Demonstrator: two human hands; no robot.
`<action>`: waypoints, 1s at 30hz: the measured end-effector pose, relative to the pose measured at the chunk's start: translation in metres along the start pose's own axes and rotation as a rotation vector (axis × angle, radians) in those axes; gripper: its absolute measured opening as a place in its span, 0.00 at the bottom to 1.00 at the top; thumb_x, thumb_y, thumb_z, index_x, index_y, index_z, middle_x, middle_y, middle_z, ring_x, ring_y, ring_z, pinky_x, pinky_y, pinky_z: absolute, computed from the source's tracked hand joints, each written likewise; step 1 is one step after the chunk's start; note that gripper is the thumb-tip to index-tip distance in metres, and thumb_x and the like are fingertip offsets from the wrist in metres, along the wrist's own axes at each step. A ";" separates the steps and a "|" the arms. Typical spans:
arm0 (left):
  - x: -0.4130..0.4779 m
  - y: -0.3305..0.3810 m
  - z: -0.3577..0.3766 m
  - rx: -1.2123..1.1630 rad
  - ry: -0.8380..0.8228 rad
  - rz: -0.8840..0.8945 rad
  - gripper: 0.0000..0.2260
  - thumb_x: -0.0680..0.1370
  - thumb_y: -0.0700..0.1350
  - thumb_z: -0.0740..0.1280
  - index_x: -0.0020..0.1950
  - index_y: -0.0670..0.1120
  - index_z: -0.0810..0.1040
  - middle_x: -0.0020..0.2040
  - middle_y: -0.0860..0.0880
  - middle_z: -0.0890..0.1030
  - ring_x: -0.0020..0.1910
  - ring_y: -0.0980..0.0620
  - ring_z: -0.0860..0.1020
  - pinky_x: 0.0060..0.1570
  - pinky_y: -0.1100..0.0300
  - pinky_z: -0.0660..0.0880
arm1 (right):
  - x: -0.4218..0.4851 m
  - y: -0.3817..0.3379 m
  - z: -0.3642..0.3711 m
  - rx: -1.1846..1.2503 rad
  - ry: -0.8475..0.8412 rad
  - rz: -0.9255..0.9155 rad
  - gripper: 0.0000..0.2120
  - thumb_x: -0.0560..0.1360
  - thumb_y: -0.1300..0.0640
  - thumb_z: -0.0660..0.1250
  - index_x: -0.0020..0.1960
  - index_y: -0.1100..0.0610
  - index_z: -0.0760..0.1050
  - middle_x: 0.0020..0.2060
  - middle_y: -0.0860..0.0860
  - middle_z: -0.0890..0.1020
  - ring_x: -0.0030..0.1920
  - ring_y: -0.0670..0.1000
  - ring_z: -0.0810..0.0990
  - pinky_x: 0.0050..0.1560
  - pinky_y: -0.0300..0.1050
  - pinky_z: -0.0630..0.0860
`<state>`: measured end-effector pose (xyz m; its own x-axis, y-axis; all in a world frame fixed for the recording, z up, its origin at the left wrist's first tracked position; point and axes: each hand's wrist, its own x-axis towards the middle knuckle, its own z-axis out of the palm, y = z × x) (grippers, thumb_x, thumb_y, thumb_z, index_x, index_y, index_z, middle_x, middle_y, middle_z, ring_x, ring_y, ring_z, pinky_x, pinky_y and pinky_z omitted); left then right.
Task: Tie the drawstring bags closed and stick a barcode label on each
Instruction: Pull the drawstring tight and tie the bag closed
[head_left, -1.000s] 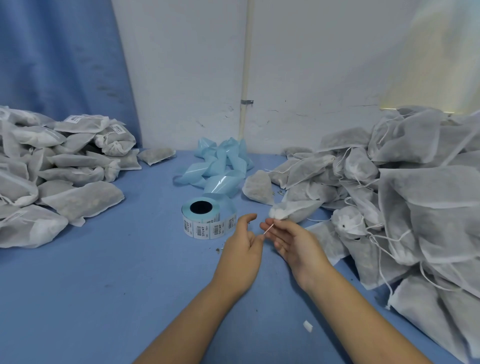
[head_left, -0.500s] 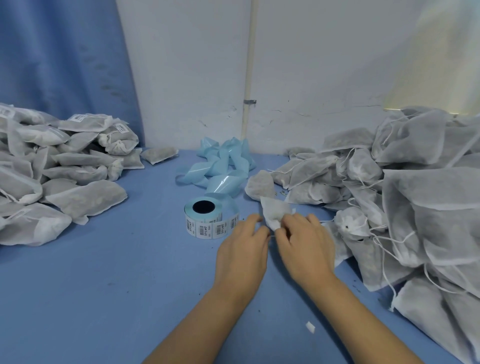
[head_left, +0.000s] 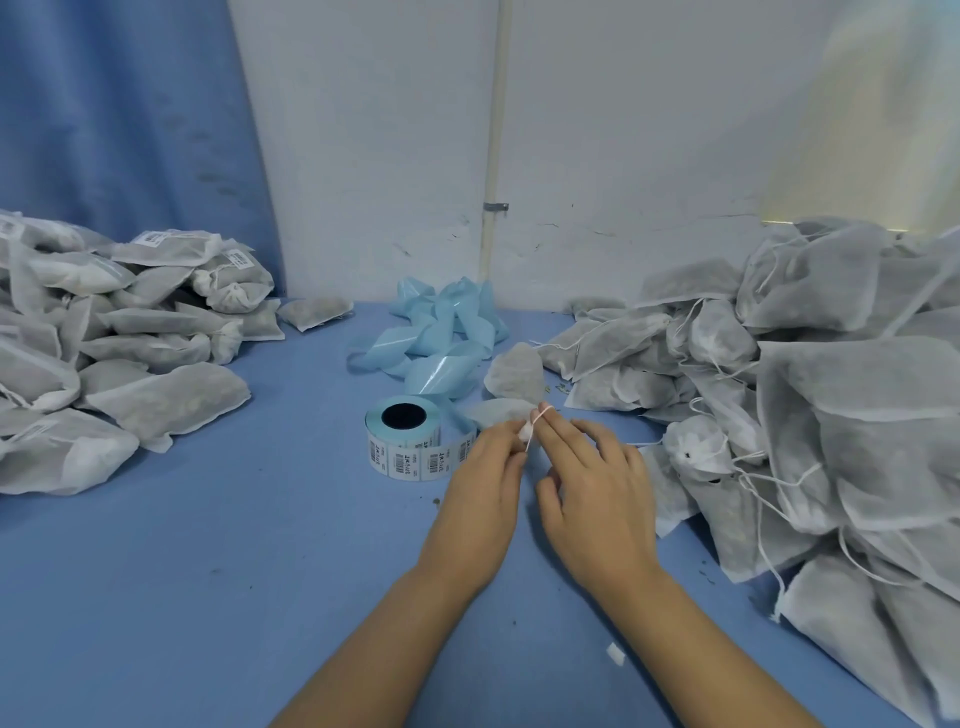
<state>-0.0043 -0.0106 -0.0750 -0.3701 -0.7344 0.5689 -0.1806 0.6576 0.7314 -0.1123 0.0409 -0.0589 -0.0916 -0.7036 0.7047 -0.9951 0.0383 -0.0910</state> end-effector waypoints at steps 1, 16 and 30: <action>0.000 0.004 -0.001 -0.028 -0.013 -0.010 0.13 0.81 0.37 0.58 0.54 0.57 0.71 0.51 0.63 0.74 0.50 0.70 0.73 0.50 0.74 0.67 | 0.000 0.000 0.001 0.027 0.006 0.003 0.22 0.68 0.61 0.61 0.60 0.57 0.80 0.59 0.48 0.81 0.54 0.54 0.81 0.47 0.49 0.77; 0.000 0.000 -0.001 -0.036 -0.189 -0.177 0.06 0.82 0.45 0.59 0.46 0.49 0.72 0.40 0.53 0.79 0.39 0.59 0.75 0.38 0.69 0.67 | 0.001 0.009 0.011 1.142 0.050 0.727 0.08 0.73 0.65 0.70 0.48 0.56 0.84 0.45 0.43 0.86 0.47 0.38 0.82 0.46 0.27 0.74; 0.000 -0.002 -0.004 -0.087 0.005 -0.232 0.08 0.83 0.48 0.55 0.45 0.58 0.68 0.30 0.52 0.77 0.31 0.58 0.76 0.35 0.66 0.69 | 0.000 0.003 0.012 0.879 -0.149 0.484 0.07 0.72 0.58 0.72 0.40 0.46 0.85 0.38 0.41 0.85 0.48 0.48 0.81 0.50 0.45 0.76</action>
<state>-0.0004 -0.0122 -0.0750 -0.3230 -0.8650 0.3841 -0.1805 0.4547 0.8722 -0.1153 0.0328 -0.0675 -0.4126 -0.8345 0.3651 -0.4670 -0.1503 -0.8714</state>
